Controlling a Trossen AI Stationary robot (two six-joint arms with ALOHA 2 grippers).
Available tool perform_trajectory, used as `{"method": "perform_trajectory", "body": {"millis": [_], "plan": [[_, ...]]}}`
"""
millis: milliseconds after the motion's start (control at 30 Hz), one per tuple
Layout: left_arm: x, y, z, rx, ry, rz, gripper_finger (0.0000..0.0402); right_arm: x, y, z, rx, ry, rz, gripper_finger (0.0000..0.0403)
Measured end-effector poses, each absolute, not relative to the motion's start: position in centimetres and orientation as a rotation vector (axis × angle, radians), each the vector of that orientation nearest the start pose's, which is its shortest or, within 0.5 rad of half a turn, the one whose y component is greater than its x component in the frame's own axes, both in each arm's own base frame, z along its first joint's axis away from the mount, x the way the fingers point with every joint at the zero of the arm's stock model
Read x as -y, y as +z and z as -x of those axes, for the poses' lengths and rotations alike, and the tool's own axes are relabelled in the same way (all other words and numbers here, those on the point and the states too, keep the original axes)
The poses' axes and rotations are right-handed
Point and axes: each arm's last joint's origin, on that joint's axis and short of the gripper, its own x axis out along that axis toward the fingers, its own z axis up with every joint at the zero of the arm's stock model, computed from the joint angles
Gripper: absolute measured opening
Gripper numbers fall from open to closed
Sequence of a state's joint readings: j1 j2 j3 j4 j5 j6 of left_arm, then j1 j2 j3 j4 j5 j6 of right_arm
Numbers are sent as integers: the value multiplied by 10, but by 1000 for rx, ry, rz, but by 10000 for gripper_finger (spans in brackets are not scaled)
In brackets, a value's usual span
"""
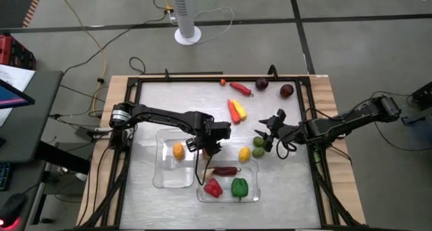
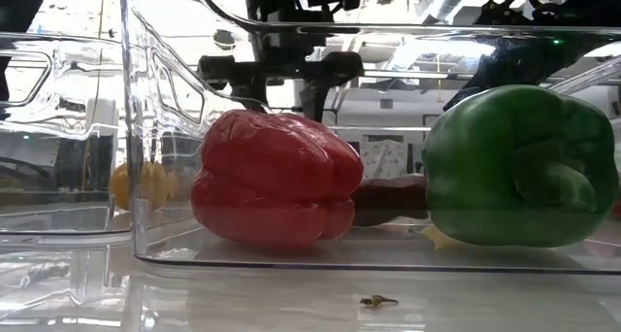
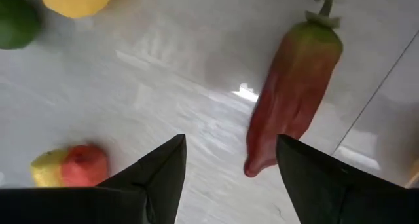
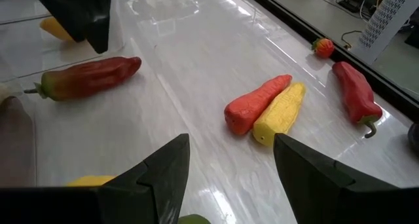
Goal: Sort produce into baskets
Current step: Put the dark red bell pepper into the right transparent bin
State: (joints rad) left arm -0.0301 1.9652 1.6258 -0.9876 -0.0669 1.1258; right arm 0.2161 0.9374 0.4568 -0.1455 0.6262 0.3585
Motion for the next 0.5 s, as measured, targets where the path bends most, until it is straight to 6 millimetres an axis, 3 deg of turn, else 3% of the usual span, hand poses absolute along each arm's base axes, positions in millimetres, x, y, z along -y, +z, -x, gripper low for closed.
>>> {"method": "perform_trajectory", "body": {"millis": [167,367,500], "plan": [[1,229,-401,-1210,-528,-825,222,-23,203,-182,-494,-491,-87,248],[-27,237,-404,-1240,-131,-359,222,-23,203,-182,-487,-491,-90,248],[-39,234,-393,-1326,-142,-89,222,-23,204,-183,-483,-490,-91,248]]}}
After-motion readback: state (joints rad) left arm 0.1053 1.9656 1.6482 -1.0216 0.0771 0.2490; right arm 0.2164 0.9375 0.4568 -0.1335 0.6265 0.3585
